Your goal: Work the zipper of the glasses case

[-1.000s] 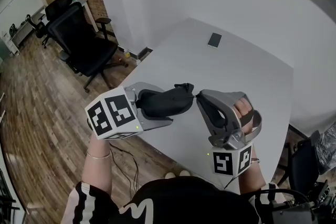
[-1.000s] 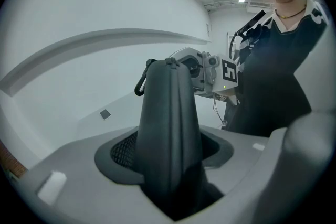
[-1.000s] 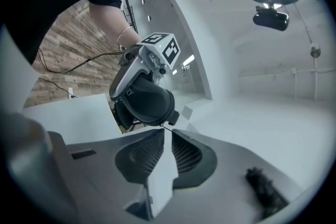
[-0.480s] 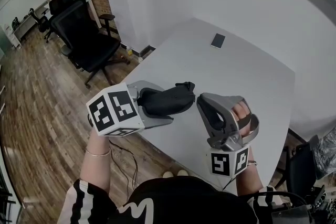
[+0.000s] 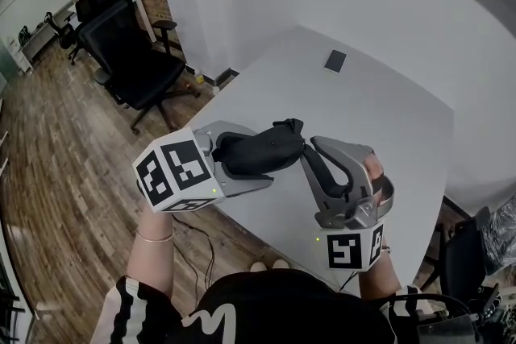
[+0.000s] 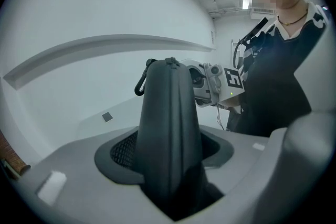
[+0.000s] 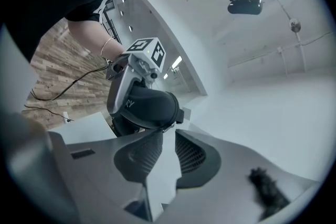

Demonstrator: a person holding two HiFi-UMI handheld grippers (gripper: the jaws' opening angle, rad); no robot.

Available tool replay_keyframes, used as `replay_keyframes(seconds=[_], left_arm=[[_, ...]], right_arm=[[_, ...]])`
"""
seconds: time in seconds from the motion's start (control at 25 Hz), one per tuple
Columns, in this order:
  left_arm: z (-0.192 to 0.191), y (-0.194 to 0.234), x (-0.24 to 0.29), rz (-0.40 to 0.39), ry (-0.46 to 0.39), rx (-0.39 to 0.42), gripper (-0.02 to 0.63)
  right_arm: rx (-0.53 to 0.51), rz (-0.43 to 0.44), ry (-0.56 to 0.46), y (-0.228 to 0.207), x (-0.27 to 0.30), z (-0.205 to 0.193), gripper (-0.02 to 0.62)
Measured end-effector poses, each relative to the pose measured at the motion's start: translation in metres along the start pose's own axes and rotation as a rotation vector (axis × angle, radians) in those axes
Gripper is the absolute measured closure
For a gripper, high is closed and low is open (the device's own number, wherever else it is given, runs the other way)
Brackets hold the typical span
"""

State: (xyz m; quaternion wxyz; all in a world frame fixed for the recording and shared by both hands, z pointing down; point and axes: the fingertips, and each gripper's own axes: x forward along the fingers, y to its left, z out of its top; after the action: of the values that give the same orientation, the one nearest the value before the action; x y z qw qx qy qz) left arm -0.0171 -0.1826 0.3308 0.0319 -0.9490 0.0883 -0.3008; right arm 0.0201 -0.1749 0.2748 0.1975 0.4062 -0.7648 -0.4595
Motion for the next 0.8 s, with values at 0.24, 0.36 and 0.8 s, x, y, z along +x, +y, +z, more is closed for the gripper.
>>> replay_keyframes(seconds=[0.24, 0.36, 0.8], left_arm=[[0.000, -0.002, -0.002, -0.010, -0.028, -0.015, 0.318], [-0.001, -0.003, -0.003, -0.020, -0.029, -0.025, 0.318], [0.000, -0.008, -0.011, -0.028, -0.076, -0.033, 0.318]], right_arm=[[0.055, -0.019, -0.035, -0.006, -0.004, 0.003, 0.534], [0.104, -0.027, -0.065, -0.008, -0.005, 0.005, 0.534], [-0.010, 0.036, -0.078, 0.009, -0.007, 0.010, 0.534]])
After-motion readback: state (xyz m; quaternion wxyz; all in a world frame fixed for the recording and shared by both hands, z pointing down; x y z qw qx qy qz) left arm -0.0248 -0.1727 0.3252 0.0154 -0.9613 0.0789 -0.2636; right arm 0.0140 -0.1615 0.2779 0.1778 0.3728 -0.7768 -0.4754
